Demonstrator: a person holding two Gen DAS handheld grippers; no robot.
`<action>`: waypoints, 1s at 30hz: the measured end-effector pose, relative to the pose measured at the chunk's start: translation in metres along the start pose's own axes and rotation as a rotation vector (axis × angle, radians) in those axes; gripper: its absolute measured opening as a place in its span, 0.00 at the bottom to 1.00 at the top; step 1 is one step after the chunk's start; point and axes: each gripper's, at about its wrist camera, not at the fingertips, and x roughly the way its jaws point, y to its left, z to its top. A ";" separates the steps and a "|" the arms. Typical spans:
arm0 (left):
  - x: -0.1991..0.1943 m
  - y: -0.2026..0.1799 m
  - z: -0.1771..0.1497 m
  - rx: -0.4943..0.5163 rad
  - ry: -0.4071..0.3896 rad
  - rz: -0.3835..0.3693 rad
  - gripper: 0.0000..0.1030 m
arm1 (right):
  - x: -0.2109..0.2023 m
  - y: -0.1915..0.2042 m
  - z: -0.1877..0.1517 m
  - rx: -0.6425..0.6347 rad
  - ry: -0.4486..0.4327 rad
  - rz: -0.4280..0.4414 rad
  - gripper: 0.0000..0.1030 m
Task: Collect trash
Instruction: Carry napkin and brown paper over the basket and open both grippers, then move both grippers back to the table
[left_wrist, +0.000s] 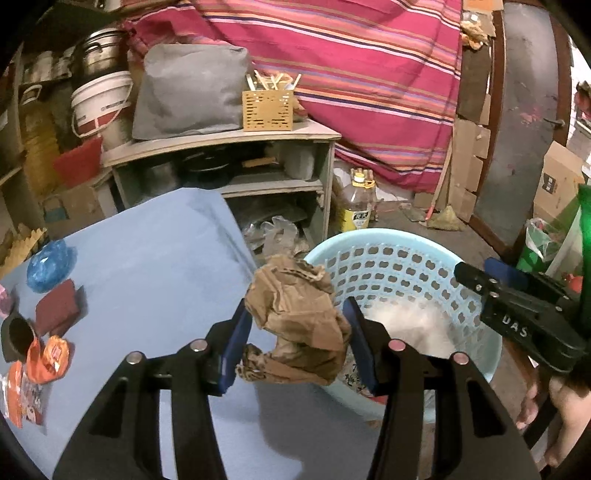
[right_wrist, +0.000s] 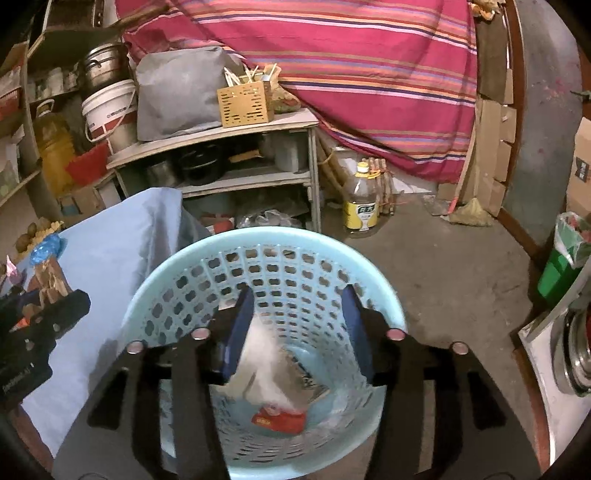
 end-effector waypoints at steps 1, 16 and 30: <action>0.003 -0.002 0.001 0.005 0.003 0.002 0.50 | -0.002 -0.002 0.001 0.003 -0.003 -0.009 0.54; 0.051 -0.028 0.022 -0.017 0.040 -0.094 0.51 | -0.031 -0.035 0.005 0.078 -0.078 -0.094 0.79; 0.029 0.013 0.013 -0.003 0.017 0.007 0.87 | -0.020 -0.015 0.012 0.066 -0.057 -0.069 0.88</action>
